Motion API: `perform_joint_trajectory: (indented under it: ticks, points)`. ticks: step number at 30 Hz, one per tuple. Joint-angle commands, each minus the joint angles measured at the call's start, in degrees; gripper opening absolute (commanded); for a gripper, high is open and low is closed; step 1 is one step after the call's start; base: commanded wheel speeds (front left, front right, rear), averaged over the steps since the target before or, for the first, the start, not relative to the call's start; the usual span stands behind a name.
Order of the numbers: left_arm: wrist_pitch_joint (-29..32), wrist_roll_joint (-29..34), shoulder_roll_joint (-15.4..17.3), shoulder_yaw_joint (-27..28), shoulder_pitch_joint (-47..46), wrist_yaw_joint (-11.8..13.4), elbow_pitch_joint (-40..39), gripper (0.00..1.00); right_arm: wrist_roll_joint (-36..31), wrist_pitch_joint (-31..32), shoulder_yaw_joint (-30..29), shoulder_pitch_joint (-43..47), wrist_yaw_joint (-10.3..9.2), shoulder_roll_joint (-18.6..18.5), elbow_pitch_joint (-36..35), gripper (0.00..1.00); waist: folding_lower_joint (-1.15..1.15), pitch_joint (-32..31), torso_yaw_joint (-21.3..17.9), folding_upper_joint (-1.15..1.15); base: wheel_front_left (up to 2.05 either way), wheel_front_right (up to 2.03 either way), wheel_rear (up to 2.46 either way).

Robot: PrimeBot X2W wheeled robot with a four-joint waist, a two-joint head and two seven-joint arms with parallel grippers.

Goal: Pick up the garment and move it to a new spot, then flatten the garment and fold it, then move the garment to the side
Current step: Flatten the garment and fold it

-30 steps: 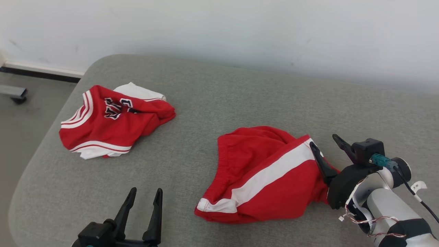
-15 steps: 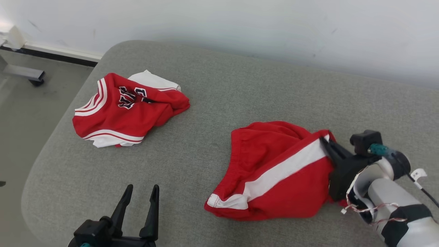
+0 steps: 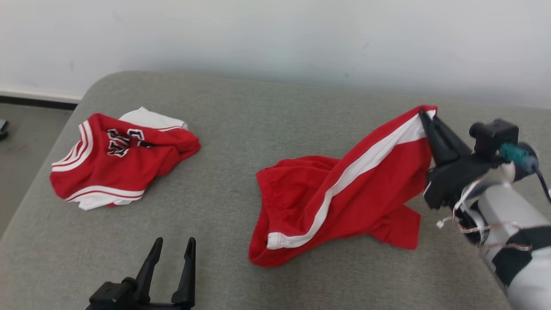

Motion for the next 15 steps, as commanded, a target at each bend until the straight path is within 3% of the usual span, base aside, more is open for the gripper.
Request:
perform_joint_trajectory:
  ticks: [1, 6, 15]
  points:
    - [-0.03, 0.67, 0.00, 0.18, 0.45, 0.09, -0.04, 1.00, 0.24, -0.22, -0.18, 1.71, -0.13, 0.15, -0.56, 0.00, 0.00, -1.02, -1.89, 0.00, 0.00, 0.00, 0.00]
    - [-0.03, 0.73, 0.01, 1.04, 2.35, 0.09, 0.05, 1.00, -1.03, -0.18, -4.68, 14.10, -0.13, 0.58, -10.60, 0.00, 0.00, -2.90, -6.17, 0.00, 0.00, 0.00, 0.00]
    - [-0.02, 0.90, 0.01, 1.01, 2.90, 0.09, -0.25, 1.00, 2.57, -0.19, -11.19, 35.71, -0.13, 2.79, -19.83, 0.00, 0.00, -4.12, -10.99, 0.00, 0.00, 0.00, 0.00]
